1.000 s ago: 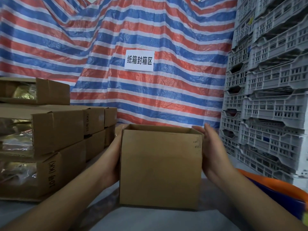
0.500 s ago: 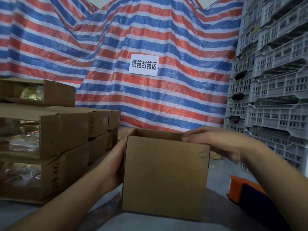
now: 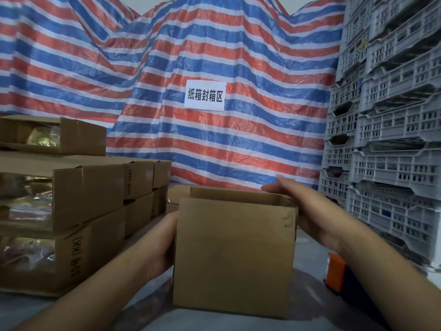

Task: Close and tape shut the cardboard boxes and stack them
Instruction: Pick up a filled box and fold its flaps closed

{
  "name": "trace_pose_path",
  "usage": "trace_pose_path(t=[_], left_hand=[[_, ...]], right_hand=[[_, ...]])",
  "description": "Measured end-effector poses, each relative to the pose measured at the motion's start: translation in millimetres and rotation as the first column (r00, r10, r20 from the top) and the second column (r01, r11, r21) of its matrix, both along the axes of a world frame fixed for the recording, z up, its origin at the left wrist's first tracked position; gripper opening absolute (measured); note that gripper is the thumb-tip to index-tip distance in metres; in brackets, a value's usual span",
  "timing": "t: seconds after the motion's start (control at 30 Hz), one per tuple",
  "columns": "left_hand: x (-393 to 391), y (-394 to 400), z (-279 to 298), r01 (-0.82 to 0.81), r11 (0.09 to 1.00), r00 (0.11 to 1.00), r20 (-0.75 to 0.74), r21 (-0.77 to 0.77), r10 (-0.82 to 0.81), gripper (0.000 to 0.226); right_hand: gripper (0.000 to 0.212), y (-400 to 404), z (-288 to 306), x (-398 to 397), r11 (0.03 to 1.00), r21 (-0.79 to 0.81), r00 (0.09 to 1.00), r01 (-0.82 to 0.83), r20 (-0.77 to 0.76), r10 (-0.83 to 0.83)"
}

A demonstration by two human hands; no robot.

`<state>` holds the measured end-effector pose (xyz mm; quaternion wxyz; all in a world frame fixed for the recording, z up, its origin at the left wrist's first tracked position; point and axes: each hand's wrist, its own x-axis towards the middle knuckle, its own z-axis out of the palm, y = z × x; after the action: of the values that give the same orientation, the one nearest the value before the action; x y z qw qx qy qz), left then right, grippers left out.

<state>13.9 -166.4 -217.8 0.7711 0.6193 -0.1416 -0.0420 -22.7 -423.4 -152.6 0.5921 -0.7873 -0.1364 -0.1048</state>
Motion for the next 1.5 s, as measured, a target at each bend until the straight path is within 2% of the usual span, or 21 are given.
trace_pose_path(t=[0.07, 0.1, 0.17, 0.2, 0.33, 0.4, 0.6, 0.8, 0.93, 1.1, 1.17, 1.3, 1.37, 1.5], left_hand=[[3.8, 2.2, 0.0, -0.032, 0.999, 0.998, 0.044, -0.040, 0.034, 0.029], [1.1, 2.8, 1.6, -0.070, 0.996, 0.995, 0.064, -0.062, 0.074, 0.031], [3.7, 5.2, 1.3, -0.141, 0.986, 0.984, 0.100, -0.092, 0.150, 0.031], [6.8, 6.8, 0.0, -0.119, 0.988, 0.984, 0.119, -0.098, 0.130, 0.028], [3.0, 8.0, 0.5, -0.030, 0.999, 0.988, 0.150, -0.045, 0.036, 0.023], [3.6, 8.6, 0.4, -0.026, 0.999, 0.988, 0.150, -0.036, 0.031, 0.022], [5.9, 7.6, -0.1, -0.034, 0.999, 0.986, 0.164, -0.033, 0.039, 0.019], [10.0, 10.2, -1.8, -0.019, 1.000, 0.987, 0.161, -0.010, 0.020, 0.027], [9.1, 11.3, -1.1, -0.001, 1.000, 0.984, 0.180, 0.009, 0.000, 0.017], [7.2, 11.1, 0.5, -0.043, 0.997, 0.982, 0.185, 0.062, 0.030, 0.018], [4.2, 9.9, 4.3, -0.053, 0.996, 0.986, 0.159, 0.067, 0.041, 0.028], [-1.8, 13.8, 11.9, 0.143, 0.989, 0.976, 0.159, 0.042, -0.148, 0.074], [-3.2, 14.6, 11.3, 0.161, 0.984, 0.969, 0.176, 0.071, -0.172, 0.077], [-6.0, 11.2, 9.9, 0.091, 0.991, 0.982, 0.156, 0.102, -0.107, 0.063]], right_hand=[[0.050, -4.9, -21.3, 5.0, 0.924, 0.383, 0.998, 0.022, 0.048, -0.043], [0.052, -5.8, -30.4, 6.3, 0.877, 0.480, 0.998, 0.021, 0.048, -0.050], [0.056, -4.9, -43.4, 6.7, 0.827, 0.562, 1.000, 0.015, -0.001, -0.017], [0.056, -3.1, -47.7, 5.5, 0.818, 0.575, 1.000, 0.018, -0.024, -0.006], [0.051, 9.1, -58.5, 0.7, 0.852, 0.522, 0.997, 0.047, -0.070, -0.012], [0.045, 13.5, -63.0, 1.7, 0.873, 0.485, 0.997, 0.052, -0.067, -0.021], [0.040, 18.5, -60.9, 0.0, 0.853, 0.521, 0.996, 0.034, -0.092, 0.016], [0.031, 21.1, -58.4, -0.2, 0.863, 0.505, 0.989, 0.022, -0.136, 0.054], [0.034, 23.8, -59.8, 1.7, 0.892, 0.450, 0.986, 0.052, -0.166, 0.026], [0.031, 23.9, -58.9, 0.6, 0.889, 0.454, 0.988, 0.062, -0.153, 0.009], [0.033, 23.1, -60.5, 1.9, 0.884, 0.463, 0.990, 0.063, -0.140, 0.003], [0.040, 21.4, -59.4, 3.0, 0.860, 0.503, 0.988, 0.092, -0.150, -0.018], [0.040, 20.1, -57.4, 2.0, 0.846, 0.525, 0.987, 0.096, -0.160, -0.013], [0.040, 15.8, -59.1, 4.8, 0.854, 0.513, 0.987, 0.087, -0.158, -0.005]])
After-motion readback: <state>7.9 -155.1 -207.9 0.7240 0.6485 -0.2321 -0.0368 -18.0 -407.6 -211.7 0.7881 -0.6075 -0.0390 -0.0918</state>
